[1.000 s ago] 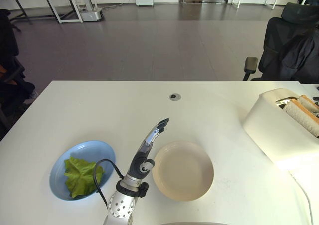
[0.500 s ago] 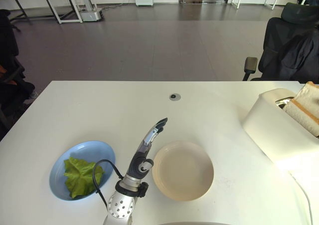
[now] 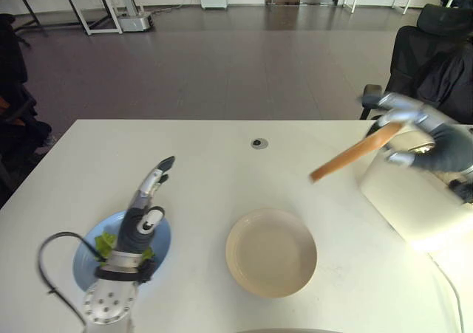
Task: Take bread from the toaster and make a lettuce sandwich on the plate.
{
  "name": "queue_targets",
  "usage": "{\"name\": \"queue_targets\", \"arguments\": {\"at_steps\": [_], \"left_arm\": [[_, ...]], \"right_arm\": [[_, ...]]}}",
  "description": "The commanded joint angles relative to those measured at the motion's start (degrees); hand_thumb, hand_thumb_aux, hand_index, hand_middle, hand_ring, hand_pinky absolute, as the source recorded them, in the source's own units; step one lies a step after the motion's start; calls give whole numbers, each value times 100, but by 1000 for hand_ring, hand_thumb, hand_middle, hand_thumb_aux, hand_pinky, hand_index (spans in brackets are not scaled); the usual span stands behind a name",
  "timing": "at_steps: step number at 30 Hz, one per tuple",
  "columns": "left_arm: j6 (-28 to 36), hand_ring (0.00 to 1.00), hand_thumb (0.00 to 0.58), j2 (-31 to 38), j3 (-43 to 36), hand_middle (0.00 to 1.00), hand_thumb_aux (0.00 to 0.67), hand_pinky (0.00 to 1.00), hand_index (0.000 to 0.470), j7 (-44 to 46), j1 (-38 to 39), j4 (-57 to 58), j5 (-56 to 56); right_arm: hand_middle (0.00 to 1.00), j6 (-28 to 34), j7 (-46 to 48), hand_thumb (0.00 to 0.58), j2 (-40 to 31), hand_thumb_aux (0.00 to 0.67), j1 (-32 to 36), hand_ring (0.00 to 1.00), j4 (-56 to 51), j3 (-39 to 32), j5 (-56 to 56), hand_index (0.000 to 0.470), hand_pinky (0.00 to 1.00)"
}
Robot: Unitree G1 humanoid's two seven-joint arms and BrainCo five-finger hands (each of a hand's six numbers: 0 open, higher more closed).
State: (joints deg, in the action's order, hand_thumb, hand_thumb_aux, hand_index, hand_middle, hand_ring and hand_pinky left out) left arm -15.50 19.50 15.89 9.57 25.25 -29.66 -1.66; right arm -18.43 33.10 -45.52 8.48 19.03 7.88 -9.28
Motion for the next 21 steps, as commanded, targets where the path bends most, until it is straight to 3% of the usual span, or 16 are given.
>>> {"name": "queue_targets", "arguments": {"at_steps": [1, 4, 7, 12, 16, 17, 18, 19, 20, 21], "left_arm": [[62, 0, 0, 476, 978, 0, 0, 0, 0, 162, 490, 197, -286], [-130, 0, 0, 877, 1546, 0, 0, 0, 0, 276, 738, 725, -580], [-565, 0, 0, 1301, 1735, 0, 0, 0, 0, 301, 847, 1591, -1028], [-1172, 0, 0, 1685, 1726, 0, 0, 0, 0, 260, 996, 2429, -1446], [-1365, 0, 0, 1785, 1763, 0, 0, 0, 0, 301, 1060, 2624, -1415], [-1399, 0, 0, 1826, 1767, 0, 0, 0, 0, 309, 1082, 2693, -1444], [-1435, 0, 0, 1864, 1780, 0, 0, 0, 0, 310, 1124, 2760, -1481], [-1468, 0, 0, 1893, 1798, 0, 0, 0, 0, 308, 1167, 2811, -1498], [-1519, 0, 0, 1913, 1837, 0, 0, 0, 0, 340, 1224, 2849, -1436], [-1570, 0, 0, 1944, 1913, 0, 0, 0, 0, 377, 1283, 2884, -1351]], "right_arm": [[0, -655, -207, 580, 688, 670, -415, 0, -59, -918, 1045, 470, 0], [0, -1640, -979, 580, 1181, 670, -542, 0, -677, -1438, 2687, 470, 0], [0, -2247, -1703, 580, 1689, 670, -584, 0, -1105, -1945, 3771, 470, 0], [0, -2465, -2565, 580, 2094, 670, -503, 0, -1564, -2450, 5115, 470, 0], [0, -2512, -2895, 580, 2053, 670, -585, 0, -1652, -2561, 5429, 470, 0], [0, -2507, -2923, 573, 1989, 596, -620, 0, -1645, -2553, 5447, 418, 0], [0, -2504, -2958, 508, 1910, 434, -640, 0, -1655, -2544, 5509, 304, 0], [0, -2496, -2991, 445, 1842, 347, -650, 0, -1667, -2535, 5563, 243, 0], [0, -2480, -2963, 209, 1773, 134, -671, 0, -1661, -2535, 5576, 94, 0], [0, -2482, -2917, 71, 1696, 42, -701, 0, -1598, -2529, 5543, 29, 0]]}}
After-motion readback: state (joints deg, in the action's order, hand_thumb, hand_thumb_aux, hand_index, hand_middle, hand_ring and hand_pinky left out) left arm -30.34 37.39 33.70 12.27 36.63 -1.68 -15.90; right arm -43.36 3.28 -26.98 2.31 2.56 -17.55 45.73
